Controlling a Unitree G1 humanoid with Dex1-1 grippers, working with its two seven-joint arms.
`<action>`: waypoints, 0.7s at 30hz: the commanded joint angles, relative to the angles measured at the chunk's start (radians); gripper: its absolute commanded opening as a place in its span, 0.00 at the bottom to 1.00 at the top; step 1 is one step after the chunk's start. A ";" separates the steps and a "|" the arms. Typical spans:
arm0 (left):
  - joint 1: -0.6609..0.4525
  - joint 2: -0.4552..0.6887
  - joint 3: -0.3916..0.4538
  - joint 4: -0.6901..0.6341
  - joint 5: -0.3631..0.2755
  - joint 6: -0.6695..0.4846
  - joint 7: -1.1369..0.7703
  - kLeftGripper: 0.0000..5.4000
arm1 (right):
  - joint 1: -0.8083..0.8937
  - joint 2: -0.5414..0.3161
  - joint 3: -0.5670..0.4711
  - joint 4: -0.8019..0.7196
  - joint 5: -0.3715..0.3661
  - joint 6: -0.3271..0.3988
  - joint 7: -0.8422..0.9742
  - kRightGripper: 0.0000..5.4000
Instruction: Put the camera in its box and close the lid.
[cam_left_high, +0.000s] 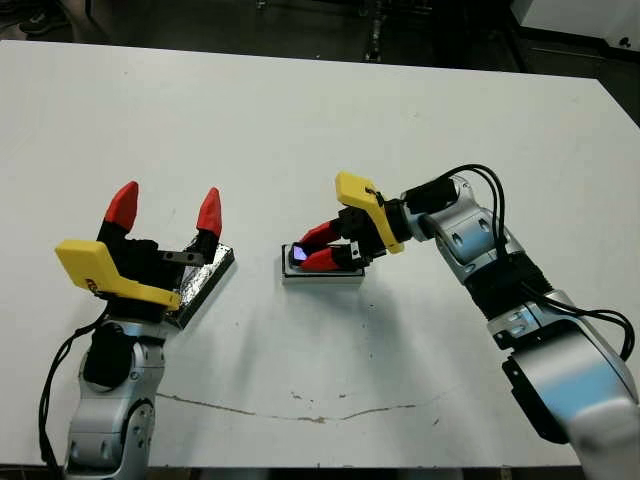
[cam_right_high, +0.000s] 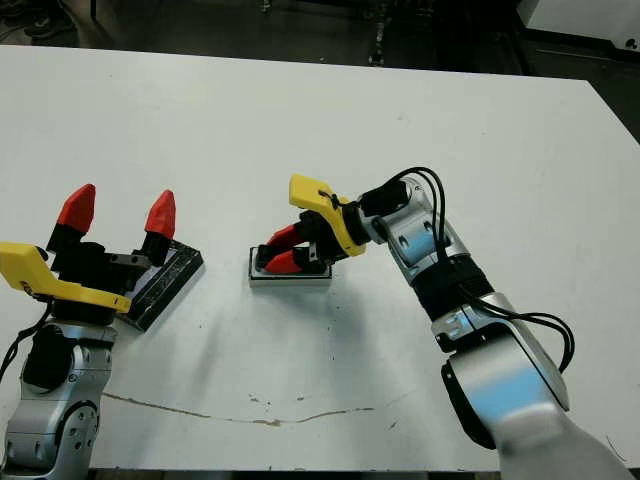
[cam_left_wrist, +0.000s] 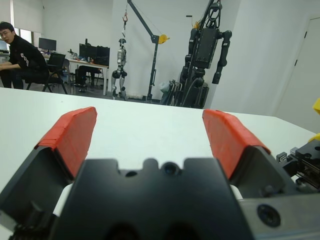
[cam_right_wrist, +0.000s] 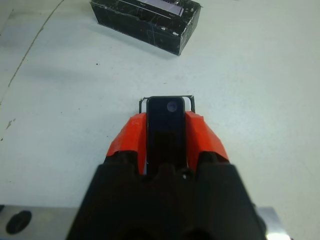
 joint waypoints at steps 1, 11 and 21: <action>0.011 0.005 0.000 -0.004 0.011 0.003 0.000 1.00 | 0.047 -0.024 0.020 0.015 -0.021 0.032 0.009 0.31; 0.012 0.003 -0.002 -0.005 0.010 0.004 0.000 1.00 | 0.059 -0.038 0.035 -0.047 -0.042 0.076 -0.032 0.31; 0.014 0.000 -0.004 -0.004 0.021 0.001 0.005 1.00 | 0.082 -0.041 0.021 -0.074 -0.040 0.082 -0.077 0.31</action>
